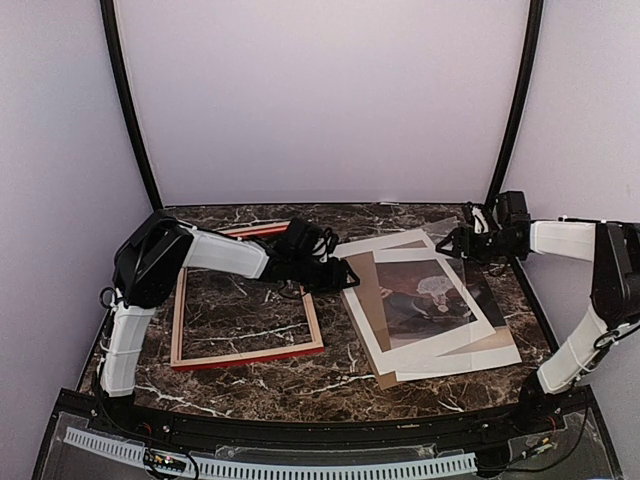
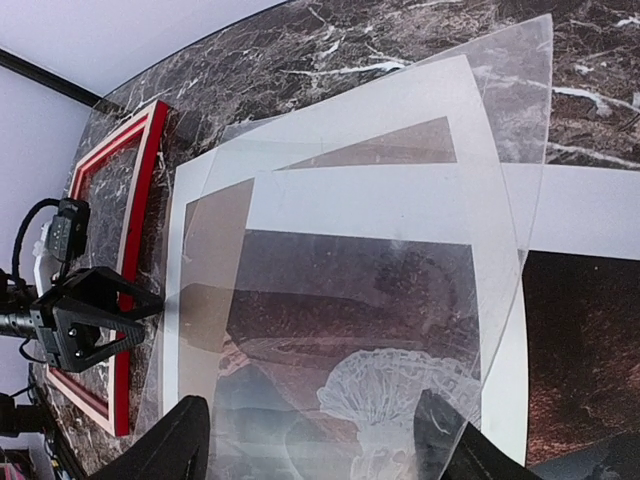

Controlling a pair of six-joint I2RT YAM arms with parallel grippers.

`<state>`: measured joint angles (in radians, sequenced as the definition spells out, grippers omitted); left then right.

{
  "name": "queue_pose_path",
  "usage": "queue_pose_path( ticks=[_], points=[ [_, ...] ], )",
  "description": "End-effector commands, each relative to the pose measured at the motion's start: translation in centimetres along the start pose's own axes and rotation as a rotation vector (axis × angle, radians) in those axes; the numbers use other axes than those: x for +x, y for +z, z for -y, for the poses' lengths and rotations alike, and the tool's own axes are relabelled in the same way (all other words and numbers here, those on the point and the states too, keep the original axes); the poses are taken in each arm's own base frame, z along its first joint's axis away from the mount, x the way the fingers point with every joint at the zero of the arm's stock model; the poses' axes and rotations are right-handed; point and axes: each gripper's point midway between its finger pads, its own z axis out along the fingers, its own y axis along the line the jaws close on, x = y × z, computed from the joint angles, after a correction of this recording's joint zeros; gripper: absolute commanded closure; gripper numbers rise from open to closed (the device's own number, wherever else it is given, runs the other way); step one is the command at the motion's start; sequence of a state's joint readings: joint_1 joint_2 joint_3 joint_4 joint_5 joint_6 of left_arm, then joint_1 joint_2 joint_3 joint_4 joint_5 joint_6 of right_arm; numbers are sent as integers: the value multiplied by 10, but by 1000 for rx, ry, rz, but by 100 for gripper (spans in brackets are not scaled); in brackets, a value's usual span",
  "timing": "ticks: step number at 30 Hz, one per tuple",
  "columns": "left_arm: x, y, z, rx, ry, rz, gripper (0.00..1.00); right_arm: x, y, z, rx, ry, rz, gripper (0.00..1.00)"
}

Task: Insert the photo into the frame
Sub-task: Pick up the glass panel from the photo.

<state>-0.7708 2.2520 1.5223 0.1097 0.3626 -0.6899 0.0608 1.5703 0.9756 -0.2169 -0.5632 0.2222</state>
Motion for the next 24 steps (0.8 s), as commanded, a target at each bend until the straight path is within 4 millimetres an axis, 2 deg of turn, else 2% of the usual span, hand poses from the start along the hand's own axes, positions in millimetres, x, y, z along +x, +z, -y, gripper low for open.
queue_pose_path(
  ticks=[1, 5, 11, 16, 17, 19, 22, 23, 24],
  points=[
    [43, -1, -31, -103, -79, -120, 39, 16, -7, -17, -120, 43, -32, 31],
    [40, -3, -29, -91, -89, -99, 39, 30, -12, -23, -167, 68, -42, 36],
    [42, -3, -28, -80, -109, -93, 40, 40, -15, -19, -178, 106, -38, 54],
    [34, -13, -19, -69, -81, -63, 39, 29, -21, -16, -151, 124, -10, 70],
    [32, -15, -17, -66, -69, -57, 39, 22, -27, -8, -129, 136, 11, 74],
    [23, -23, -7, -50, -40, -37, 39, 13, -35, -8, -116, 138, 29, 81],
    [4, -44, 15, -27, 24, 8, 35, -2, -46, -14, -112, 128, 49, 96],
    [-2, -51, 15, -39, 48, 17, 32, -6, -49, -18, -116, 129, 55, 100],
    [-10, -64, 23, -34, 65, 39, 30, -11, -51, -21, -122, 131, 63, 100]
  ],
)
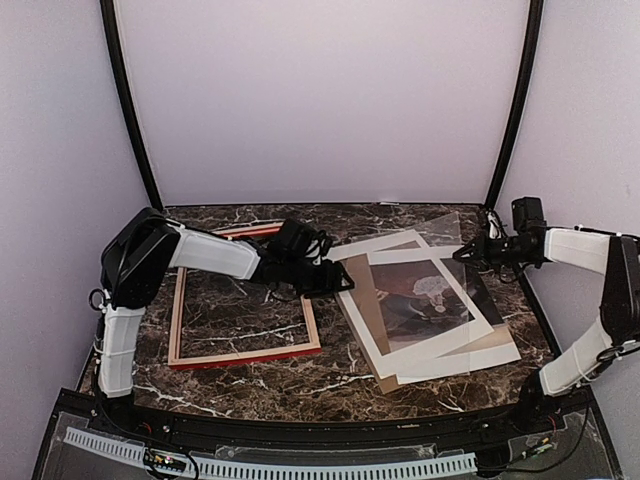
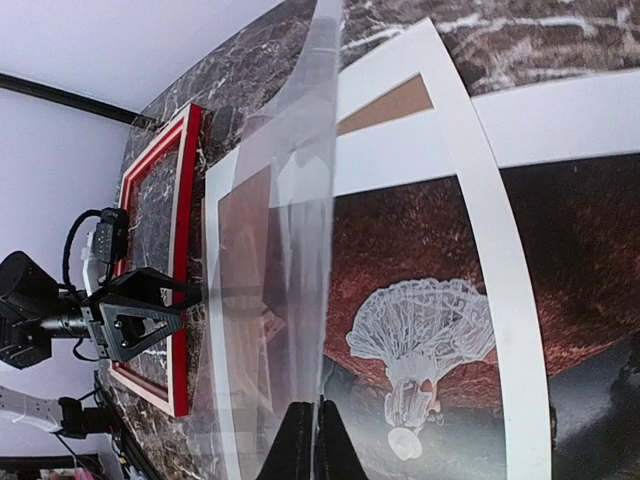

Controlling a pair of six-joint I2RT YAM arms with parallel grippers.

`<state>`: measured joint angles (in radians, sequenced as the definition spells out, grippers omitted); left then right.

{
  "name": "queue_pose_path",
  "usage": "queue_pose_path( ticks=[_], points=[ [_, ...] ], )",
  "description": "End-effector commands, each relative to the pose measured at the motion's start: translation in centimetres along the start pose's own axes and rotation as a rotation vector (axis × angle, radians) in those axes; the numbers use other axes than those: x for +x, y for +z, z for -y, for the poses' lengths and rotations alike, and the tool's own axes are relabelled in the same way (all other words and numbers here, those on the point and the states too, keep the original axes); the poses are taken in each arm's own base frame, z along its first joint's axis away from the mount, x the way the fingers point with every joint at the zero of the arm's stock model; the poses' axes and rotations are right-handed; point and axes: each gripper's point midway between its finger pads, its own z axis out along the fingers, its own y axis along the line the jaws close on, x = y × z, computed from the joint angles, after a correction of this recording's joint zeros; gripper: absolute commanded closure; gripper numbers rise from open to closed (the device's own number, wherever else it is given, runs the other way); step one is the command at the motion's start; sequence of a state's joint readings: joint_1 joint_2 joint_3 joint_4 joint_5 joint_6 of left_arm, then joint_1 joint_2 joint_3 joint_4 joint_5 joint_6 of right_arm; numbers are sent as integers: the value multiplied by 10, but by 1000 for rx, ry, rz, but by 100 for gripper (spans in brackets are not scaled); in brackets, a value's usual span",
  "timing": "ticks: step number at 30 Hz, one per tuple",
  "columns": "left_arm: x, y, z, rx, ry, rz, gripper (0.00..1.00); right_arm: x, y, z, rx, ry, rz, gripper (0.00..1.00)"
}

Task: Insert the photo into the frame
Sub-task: Pick up the glass panel from the photo.

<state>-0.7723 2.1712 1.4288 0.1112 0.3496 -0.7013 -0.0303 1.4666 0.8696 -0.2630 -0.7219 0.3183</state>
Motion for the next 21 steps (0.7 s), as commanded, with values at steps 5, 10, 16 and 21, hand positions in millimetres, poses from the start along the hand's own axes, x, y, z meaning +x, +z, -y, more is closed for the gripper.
queue_pose_path(
  ticks=[5, 10, 16, 21],
  points=[
    [-43, -112, -3, -128, 101, 104, 19, -43, -35, -58, -118, -51, 114, 100],
    [-60, -194, -68, -355, 51, 176, 15, -56, -48, -84, -190, -47, 130, 100],
    [-45, -266, -174, -672, -108, 161, 12, -79, -72, -128, -324, -44, 170, 100],
    [-30, -302, -239, -871, -201, 116, 12, -88, -86, -160, -400, -71, 170, 100]
  ],
)
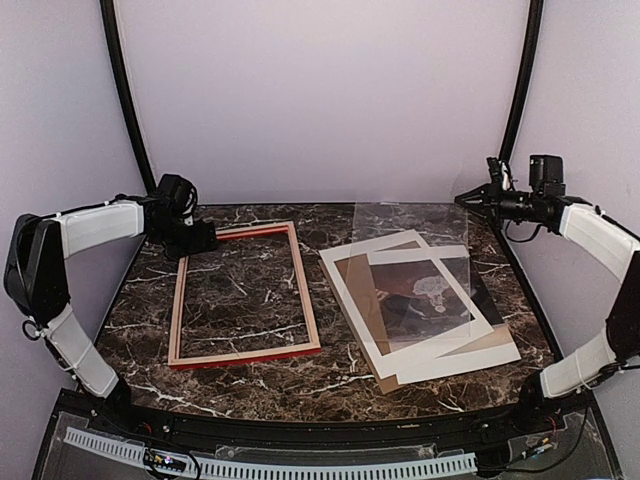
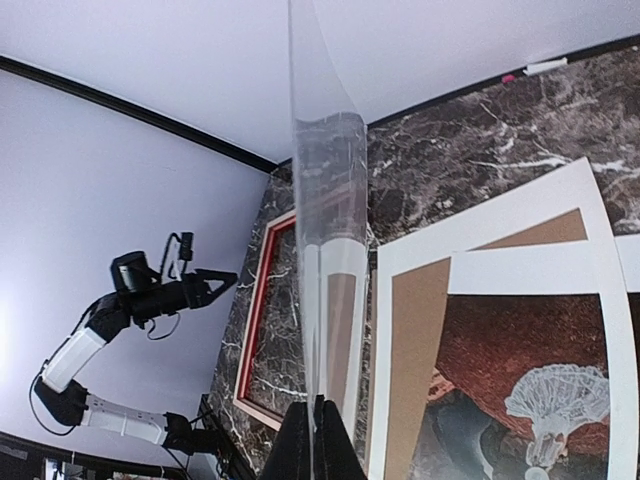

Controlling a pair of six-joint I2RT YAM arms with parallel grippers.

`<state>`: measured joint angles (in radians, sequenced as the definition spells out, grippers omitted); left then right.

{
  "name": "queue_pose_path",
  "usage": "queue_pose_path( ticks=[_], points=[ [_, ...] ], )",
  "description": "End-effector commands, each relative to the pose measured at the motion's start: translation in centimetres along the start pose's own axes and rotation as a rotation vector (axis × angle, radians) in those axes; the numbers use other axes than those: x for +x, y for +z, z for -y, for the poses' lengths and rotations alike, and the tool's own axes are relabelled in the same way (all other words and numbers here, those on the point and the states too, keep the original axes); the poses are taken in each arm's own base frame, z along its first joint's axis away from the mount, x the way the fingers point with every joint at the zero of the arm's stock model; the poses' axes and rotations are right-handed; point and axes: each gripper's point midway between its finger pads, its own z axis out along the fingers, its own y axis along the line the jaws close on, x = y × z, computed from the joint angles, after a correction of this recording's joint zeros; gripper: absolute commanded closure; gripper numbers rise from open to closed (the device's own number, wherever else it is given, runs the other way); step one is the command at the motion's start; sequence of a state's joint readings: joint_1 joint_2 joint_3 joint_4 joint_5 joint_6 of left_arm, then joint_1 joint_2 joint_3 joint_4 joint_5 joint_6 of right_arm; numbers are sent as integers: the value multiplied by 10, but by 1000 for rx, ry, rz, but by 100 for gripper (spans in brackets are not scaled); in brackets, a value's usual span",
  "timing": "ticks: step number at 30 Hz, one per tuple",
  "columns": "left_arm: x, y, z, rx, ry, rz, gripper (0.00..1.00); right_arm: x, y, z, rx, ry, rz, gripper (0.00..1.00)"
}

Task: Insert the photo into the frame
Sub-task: Pick up the glass panel from the photo, then move the frame body to the center of the board.

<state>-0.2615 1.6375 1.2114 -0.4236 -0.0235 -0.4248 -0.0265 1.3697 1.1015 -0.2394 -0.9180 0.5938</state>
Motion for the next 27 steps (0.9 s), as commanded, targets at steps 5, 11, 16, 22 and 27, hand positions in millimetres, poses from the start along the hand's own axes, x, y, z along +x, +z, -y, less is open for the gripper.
queue_pose_path(
  ticks=[5, 11, 16, 22, 27],
  points=[
    [28, 20, -112, -357, 3, -179, 17, -19, -14, -71, -177, -79, 15, 100],
    [31, 44, -130, -375, 15, -254, 29, -19, -14, -88, -230, -87, 2, 100],
    [34, 58, -127, -345, 30, -287, 42, -20, -13, -103, -267, -96, -3, 100],
    [45, 67, -118, -282, 70, -304, 60, -26, -13, -122, -301, -104, 4, 100],
    [55, 71, -98, -249, 127, -317, 67, -30, -8, -140, -324, -105, -2, 100]
  ],
)
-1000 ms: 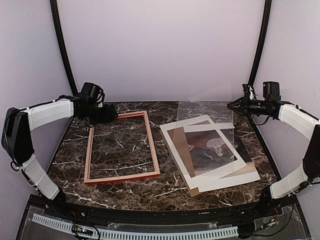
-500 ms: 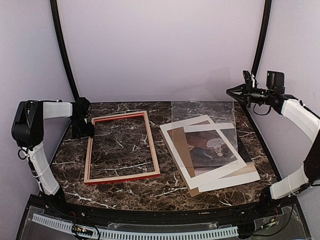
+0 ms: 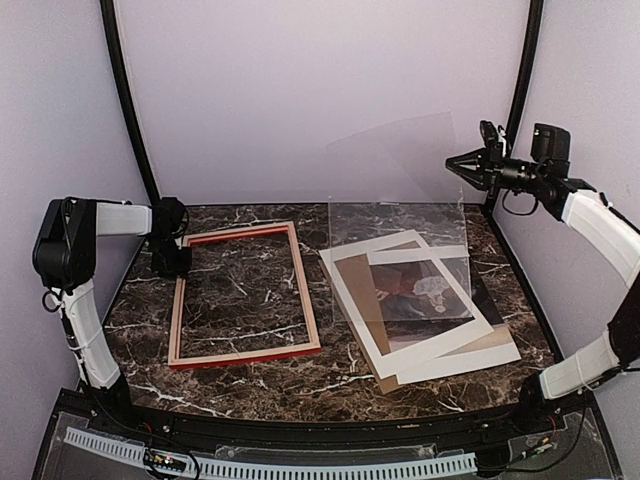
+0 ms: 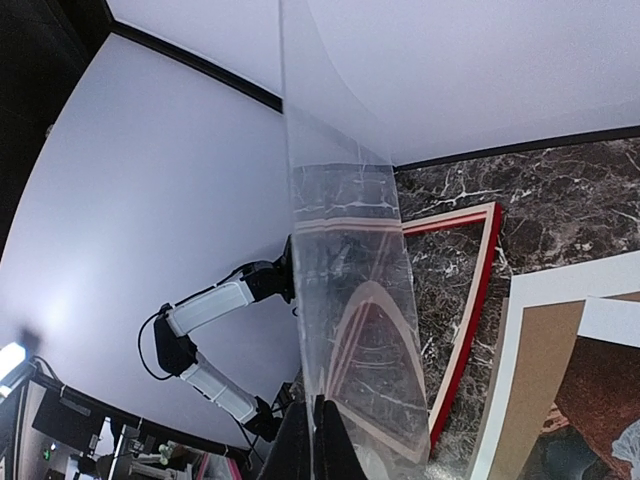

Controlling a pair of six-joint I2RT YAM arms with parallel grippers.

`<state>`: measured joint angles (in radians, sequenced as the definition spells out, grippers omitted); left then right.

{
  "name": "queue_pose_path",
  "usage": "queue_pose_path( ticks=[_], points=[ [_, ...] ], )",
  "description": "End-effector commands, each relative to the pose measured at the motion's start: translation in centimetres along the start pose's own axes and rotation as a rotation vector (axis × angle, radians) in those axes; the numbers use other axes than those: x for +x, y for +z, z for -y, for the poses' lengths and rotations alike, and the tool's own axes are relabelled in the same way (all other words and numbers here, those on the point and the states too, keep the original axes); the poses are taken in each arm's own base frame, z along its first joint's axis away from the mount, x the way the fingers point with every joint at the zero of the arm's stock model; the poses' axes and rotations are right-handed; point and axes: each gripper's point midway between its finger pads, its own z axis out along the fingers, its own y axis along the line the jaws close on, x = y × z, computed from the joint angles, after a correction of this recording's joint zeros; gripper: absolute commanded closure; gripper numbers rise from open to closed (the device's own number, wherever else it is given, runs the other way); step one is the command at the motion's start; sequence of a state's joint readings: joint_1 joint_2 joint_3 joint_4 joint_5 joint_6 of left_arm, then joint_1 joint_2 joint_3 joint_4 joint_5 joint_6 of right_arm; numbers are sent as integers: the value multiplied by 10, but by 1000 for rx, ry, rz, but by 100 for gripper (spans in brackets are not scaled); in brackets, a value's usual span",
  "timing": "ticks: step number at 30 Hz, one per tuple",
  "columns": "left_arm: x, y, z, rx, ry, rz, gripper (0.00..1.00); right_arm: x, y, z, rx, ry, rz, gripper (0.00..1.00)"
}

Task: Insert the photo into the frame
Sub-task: Move the frame body to the center of the board.

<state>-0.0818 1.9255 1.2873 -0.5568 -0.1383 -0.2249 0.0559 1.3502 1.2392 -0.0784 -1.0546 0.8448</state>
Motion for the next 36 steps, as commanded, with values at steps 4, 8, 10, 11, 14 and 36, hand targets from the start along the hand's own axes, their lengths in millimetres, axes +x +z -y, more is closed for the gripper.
queue_pose_path(
  ticks=[4, 8, 10, 11, 14, 36],
  points=[
    [29, 1, 48, 67, 138, -38, 69, -18, 13, -48, -98, -81, 22, 100],
    [43, 0, 81, 122, 183, -41, 70, -19, 20, -54, -122, -59, 18, 100],
    [49, -2, 95, 144, 203, -42, 70, -19, 24, -59, -131, -58, 18, 100],
    [48, -3, 101, 155, 209, -33, 70, -19, 27, -59, -132, -58, 17, 100],
    [49, -8, 122, 209, 243, -8, 70, -17, 36, -60, -134, -50, 10, 100],
    [-24, -118, 20, 92, -48, 362, 23, 36, 160, -58, -194, 69, -157, 100]
  ],
)
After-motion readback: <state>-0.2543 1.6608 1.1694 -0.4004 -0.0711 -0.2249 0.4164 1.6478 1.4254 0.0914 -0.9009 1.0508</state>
